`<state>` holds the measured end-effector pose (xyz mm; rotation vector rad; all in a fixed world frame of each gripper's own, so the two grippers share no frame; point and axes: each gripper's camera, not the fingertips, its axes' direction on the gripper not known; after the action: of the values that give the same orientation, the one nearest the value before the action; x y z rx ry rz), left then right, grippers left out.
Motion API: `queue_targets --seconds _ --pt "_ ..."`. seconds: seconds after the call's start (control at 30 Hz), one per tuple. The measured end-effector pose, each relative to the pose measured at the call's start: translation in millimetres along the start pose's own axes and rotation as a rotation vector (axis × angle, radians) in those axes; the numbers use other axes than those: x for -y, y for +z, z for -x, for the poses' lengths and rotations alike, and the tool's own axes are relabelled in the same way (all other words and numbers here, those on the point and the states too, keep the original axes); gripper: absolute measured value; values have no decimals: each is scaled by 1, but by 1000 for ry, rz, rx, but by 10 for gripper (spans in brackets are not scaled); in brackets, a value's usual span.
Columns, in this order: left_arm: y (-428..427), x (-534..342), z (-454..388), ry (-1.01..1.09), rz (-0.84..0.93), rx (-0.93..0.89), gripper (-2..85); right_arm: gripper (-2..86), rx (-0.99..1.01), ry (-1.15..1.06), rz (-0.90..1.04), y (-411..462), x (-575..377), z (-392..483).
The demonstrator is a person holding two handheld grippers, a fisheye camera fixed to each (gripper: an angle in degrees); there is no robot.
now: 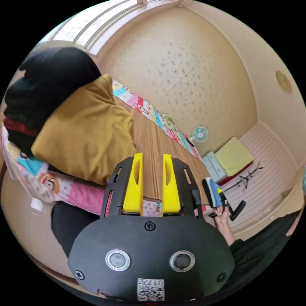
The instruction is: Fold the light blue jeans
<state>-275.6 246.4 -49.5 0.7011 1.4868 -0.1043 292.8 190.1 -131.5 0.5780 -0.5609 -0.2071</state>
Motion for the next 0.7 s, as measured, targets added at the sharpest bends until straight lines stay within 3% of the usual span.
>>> queue_targets --seconds 0.03,0.07,0.13,0.2,0.37,0.43,0.5,0.57,0.7 --pt "21 -8 12 -26 43 -205 91 17 -109 40 12 -14 -5 -25" --pt "31 -12 18 -56 58 -290 91 18 -159 81 27 -20 -7 -40" --pt "68 -30 44 -245 43 -630 94 31 -295 258 51 -44 -11 -98" --pt "89 -40 52 -356 20 -765 101 52 -383 404 69 -58 -12 -142" --pt "111 -26 21 -281 208 -616 109 95 -460 554 220 -43 -7 -230" --pt "113 -19 9 -242 263 -581 110 93 -470 616 484 1 -8 -266" --pt "110 -17 9 -250 260 -591 110 76 -506 669 566 20 -7 -277" --pt "106 -17 13 -264 255 -609 106 45 -558 650 572 26 9 -272" --pt "91 -18 13 -235 241 -588 69 13 -337 459 288 22 85 -217"
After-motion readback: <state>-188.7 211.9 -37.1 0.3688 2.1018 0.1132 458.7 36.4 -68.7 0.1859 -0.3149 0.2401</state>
